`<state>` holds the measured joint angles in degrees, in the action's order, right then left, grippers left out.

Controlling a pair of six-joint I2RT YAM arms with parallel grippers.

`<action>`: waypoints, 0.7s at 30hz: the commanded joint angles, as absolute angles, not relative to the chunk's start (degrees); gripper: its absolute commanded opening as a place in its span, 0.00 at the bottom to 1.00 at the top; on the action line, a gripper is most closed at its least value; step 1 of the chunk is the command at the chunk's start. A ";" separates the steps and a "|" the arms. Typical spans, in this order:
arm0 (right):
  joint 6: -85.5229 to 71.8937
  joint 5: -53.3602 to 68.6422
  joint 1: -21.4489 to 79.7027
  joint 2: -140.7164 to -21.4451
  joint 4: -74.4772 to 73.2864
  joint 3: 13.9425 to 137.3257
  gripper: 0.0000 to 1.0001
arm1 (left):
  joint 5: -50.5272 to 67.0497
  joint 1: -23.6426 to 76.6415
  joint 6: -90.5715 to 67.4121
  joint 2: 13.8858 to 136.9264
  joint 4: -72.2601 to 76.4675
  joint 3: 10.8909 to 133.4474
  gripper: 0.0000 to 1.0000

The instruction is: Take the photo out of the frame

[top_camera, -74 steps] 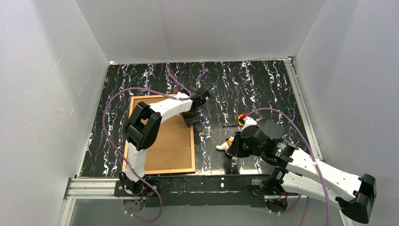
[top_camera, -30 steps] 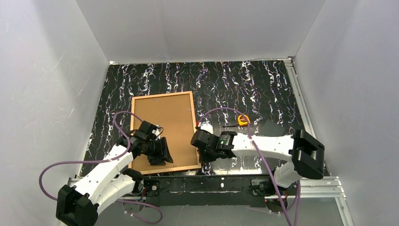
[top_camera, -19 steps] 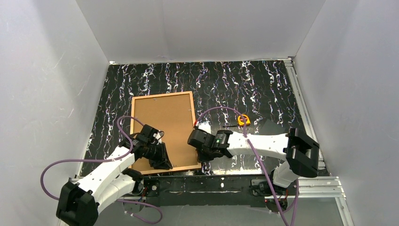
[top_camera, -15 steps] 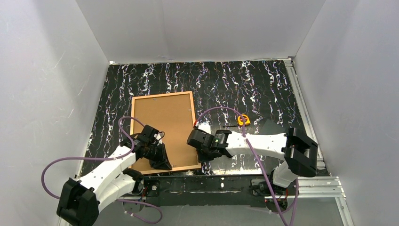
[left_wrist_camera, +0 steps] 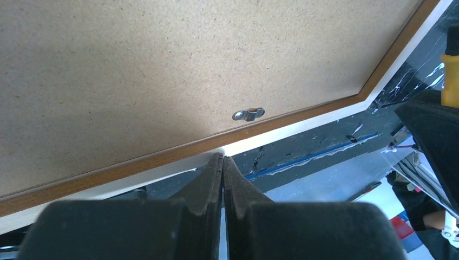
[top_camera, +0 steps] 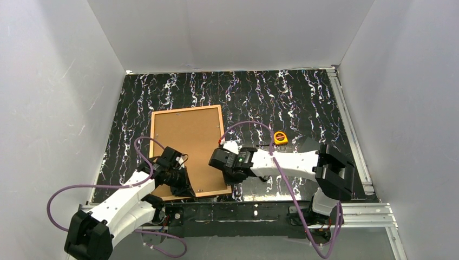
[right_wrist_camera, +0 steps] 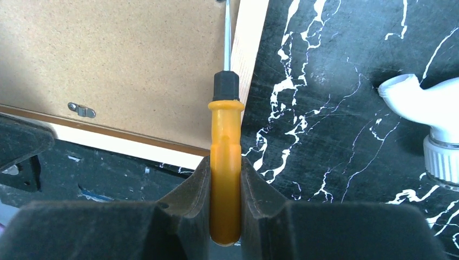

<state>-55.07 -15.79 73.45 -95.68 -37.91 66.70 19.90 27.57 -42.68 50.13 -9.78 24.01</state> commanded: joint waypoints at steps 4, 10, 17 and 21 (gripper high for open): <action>-47.66 -17.60 71.39 -98.26 -32.48 68.86 0.01 | 14.38 27.42 -42.18 50.49 -19.83 20.74 0.00; -47.49 -17.26 70.28 -98.81 -33.38 69.24 0.01 | 13.52 27.42 -41.86 50.49 -20.15 20.48 0.00; -46.78 -18.36 69.88 -95.54 -32.31 66.65 0.01 | 14.41 27.42 -41.12 49.46 -20.24 21.27 0.00; -44.50 -17.54 67.32 -95.31 -31.64 67.96 0.01 | 15.62 27.42 -40.84 49.26 -19.86 22.39 0.00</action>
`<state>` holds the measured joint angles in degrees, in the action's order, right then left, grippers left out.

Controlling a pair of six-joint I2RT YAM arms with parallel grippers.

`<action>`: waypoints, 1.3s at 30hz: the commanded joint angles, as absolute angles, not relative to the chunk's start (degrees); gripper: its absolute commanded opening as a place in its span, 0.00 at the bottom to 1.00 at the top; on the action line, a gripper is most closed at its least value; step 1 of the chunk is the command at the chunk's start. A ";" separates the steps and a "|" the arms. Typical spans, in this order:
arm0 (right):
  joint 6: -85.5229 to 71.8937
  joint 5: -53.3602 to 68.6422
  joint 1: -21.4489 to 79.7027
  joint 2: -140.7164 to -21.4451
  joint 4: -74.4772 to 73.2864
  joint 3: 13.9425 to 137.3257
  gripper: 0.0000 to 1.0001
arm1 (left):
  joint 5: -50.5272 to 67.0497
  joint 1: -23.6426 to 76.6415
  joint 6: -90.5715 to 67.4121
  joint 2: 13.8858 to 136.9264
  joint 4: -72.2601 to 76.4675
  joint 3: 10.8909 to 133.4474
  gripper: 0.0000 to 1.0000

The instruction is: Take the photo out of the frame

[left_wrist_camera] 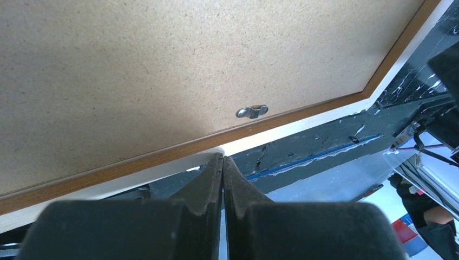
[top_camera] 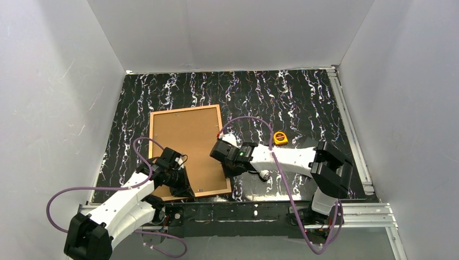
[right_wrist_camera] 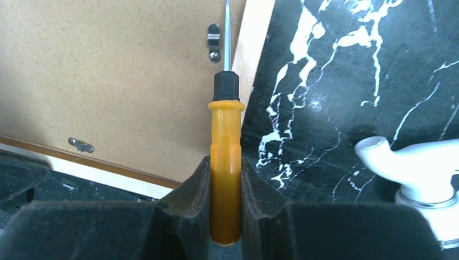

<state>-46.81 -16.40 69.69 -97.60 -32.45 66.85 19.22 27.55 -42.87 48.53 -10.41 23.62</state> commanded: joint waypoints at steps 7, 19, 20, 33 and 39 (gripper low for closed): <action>-41.08 -14.29 60.28 -100.50 -31.20 74.19 0.01 | 16.25 27.42 -40.61 50.06 -19.80 22.00 0.00; -38.51 -9.75 53.65 -110.33 -32.62 86.28 0.01 | 15.74 27.42 -42.57 49.68 -21.00 22.19 0.00; -38.44 -10.33 53.62 -110.56 -33.24 86.84 0.01 | 15.84 27.42 -42.41 49.80 -21.08 22.42 0.00; -36.47 -15.08 54.97 -110.39 -36.80 91.35 0.01 | 15.48 27.42 -41.76 49.81 -21.34 22.23 0.00; -37.47 -13.45 54.42 -114.45 -36.44 93.00 0.01 | 15.10 27.42 -42.35 49.71 -22.16 22.96 0.00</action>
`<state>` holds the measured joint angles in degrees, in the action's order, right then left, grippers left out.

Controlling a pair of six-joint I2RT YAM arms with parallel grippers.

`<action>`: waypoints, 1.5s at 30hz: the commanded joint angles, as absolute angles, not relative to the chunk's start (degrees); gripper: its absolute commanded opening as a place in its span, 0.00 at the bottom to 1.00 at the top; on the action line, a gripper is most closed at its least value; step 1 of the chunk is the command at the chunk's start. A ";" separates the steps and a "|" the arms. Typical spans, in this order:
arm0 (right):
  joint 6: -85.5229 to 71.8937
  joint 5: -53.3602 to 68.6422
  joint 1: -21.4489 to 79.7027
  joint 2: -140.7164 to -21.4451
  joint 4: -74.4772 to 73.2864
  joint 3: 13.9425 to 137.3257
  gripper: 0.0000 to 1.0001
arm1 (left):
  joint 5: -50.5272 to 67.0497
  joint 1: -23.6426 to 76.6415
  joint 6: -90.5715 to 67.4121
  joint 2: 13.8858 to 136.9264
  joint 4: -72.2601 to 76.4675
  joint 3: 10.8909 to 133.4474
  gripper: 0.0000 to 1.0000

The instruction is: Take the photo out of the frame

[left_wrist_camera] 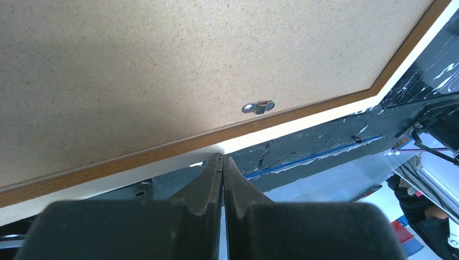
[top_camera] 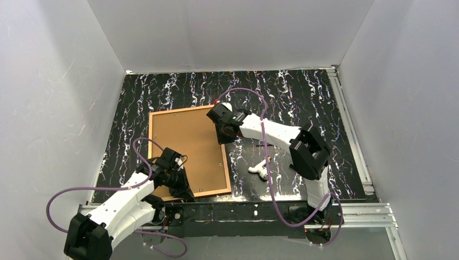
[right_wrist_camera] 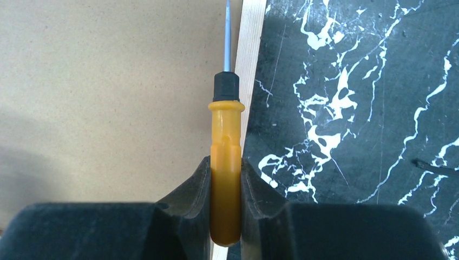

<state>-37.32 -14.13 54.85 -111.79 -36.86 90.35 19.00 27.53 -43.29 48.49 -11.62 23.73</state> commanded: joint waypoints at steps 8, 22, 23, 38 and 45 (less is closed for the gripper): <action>-37.85 -13.58 53.22 -117.33 -37.00 94.30 0.01 | 14.04 27.42 -42.23 49.88 -22.99 23.37 0.00; -32.04 -10.70 49.40 -124.40 -33.89 101.59 0.01 | 11.75 27.42 -41.78 50.19 -25.21 24.68 0.00; -31.13 -10.17 49.14 -124.51 -33.92 102.49 0.01 | 11.96 27.42 -41.55 50.04 -25.30 25.00 0.00; -30.98 -5.86 49.04 -117.28 -32.52 93.78 0.01 | 20.00 27.42 -44.86 57.46 -11.40 33.75 0.17; -31.09 -6.13 49.06 -116.67 -32.81 93.59 0.01 | 18.45 27.36 -42.58 63.48 -5.49 30.33 0.10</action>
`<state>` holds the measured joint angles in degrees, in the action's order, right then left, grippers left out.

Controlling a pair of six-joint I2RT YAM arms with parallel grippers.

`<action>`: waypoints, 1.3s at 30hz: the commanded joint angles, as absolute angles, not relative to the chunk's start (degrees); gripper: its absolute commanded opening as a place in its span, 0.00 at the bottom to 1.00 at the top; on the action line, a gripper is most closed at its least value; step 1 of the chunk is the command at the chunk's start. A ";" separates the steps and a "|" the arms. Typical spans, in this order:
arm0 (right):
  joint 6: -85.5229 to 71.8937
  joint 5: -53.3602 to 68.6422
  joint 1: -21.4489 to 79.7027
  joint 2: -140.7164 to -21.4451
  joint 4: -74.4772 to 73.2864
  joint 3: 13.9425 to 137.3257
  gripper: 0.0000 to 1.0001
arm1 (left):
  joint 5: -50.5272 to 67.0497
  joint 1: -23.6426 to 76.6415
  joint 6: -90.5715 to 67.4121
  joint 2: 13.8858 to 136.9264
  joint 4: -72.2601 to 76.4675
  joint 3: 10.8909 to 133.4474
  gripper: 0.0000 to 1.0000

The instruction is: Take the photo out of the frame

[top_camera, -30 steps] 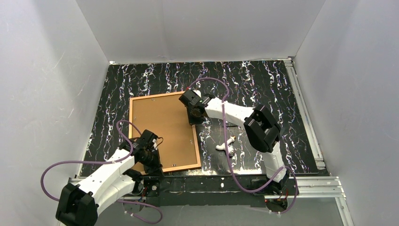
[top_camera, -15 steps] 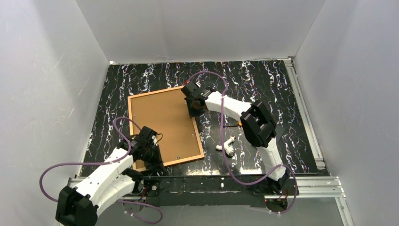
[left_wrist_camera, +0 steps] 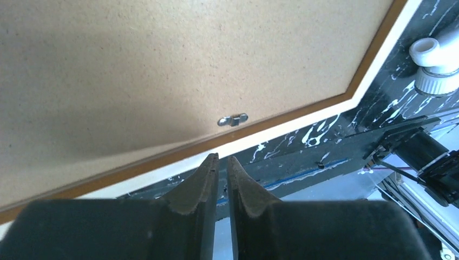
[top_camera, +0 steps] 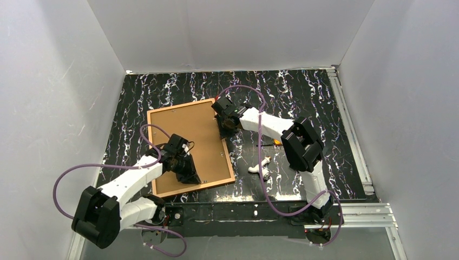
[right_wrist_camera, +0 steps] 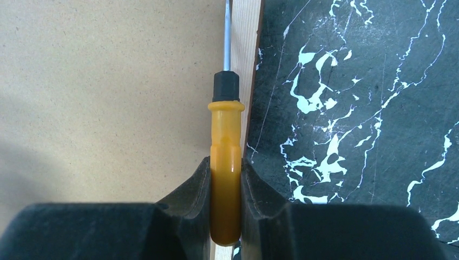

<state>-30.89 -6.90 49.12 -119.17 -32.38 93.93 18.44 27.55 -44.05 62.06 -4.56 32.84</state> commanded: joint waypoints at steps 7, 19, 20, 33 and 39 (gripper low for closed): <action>-33.20 -7.51 49.09 -117.64 -34.30 94.11 0.01 | 17.15 27.28 -44.43 62.80 -5.05 24.50 0.00; -29.61 -8.02 45.52 -130.20 -34.81 110.64 0.01 | 13.04 27.34 -44.23 61.45 -10.62 22.04 0.00; -29.05 -7.58 45.33 -130.82 -36.01 111.89 0.01 | 12.83 27.33 -44.06 61.29 -11.12 22.13 0.00; -31.38 -5.87 48.41 -113.13 -29.86 88.59 0.01 | 13.02 27.36 -43.71 59.75 -12.16 21.83 0.00; -35.13 -9.17 48.78 -116.03 -34.18 91.20 0.01 | 12.34 27.36 -43.80 59.72 -13.14 22.64 0.00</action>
<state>-32.18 -6.42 48.88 -114.89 -31.40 88.88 18.85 26.98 -46.13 57.95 1.21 25.61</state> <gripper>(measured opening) 0.242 0.009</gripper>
